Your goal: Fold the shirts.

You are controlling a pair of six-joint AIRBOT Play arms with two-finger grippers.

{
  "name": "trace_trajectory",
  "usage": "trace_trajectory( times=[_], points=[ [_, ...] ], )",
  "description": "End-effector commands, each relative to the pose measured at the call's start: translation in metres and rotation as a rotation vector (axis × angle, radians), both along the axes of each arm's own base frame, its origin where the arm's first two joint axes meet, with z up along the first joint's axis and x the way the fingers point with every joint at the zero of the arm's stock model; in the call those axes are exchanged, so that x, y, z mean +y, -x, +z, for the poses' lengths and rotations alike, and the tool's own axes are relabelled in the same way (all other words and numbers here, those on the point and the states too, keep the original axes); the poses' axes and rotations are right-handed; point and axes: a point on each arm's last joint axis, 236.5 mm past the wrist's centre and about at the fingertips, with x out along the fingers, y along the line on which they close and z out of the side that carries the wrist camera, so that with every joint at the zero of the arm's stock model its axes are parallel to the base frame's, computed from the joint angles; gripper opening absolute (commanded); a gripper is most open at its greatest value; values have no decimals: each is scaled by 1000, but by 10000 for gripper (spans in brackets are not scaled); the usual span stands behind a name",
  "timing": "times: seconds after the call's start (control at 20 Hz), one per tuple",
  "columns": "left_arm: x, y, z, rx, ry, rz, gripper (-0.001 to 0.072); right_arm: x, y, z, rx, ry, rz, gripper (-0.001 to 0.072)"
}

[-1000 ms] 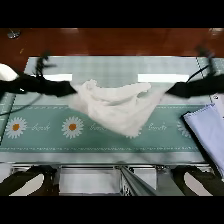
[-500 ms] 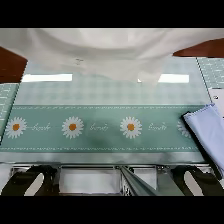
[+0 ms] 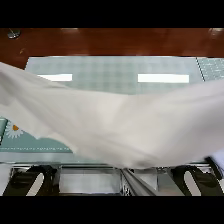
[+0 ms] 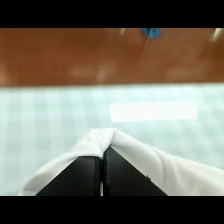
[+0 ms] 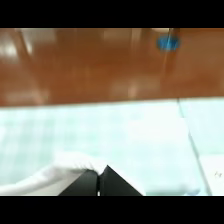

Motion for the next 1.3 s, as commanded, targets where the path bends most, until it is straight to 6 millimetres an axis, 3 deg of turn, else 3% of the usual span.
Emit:
trace_trajectory(
  times=[0.0,0.15,0.35,0.45,0.6,0.65,0.7,0.75,0.9,1.05,1.1,1.15,1.25],
  points=[
    [-42,-18,-105,244,148,-124,31,13,-49,-95,211,-115,67,15],
    [-55,-39,-189,385,182,-117,31,-2,-113,-164,331,-166,35,16],
    [-59,-75,-261,511,184,-58,31,-13,-195,-239,450,-254,10,16],
    [-58,-92,-292,574,187,-21,31,-16,-218,-280,549,-283,2,16],
    [-59,-98,-337,700,181,1,46,-6,-247,-321,637,-379,14,17],
    [-60,-98,-348,742,184,3,192,-3,-255,-329,648,-408,16,48],
    [-61,-97,-356,773,179,1,488,0,-260,-335,660,-433,20,309],
    [-57,-96,-361,807,170,0,697,1,-261,-338,680,-445,29,645],
    [-10,-99,-349,870,138,50,699,-26,-246,-331,729,-408,24,629],
    [48,-94,-341,923,218,177,699,-94,-187,-345,885,-330,-116,628],
    [50,-89,-344,945,280,187,699,-103,-166,-357,923,-370,-168,620],
    [34,-87,-344,945,375,130,699,-99,-150,-371,938,-437,-192,620],
    [-18,-87,-334,880,542,-84,698,-64,-128,-398,948,-542,-133,620]
  ],
)
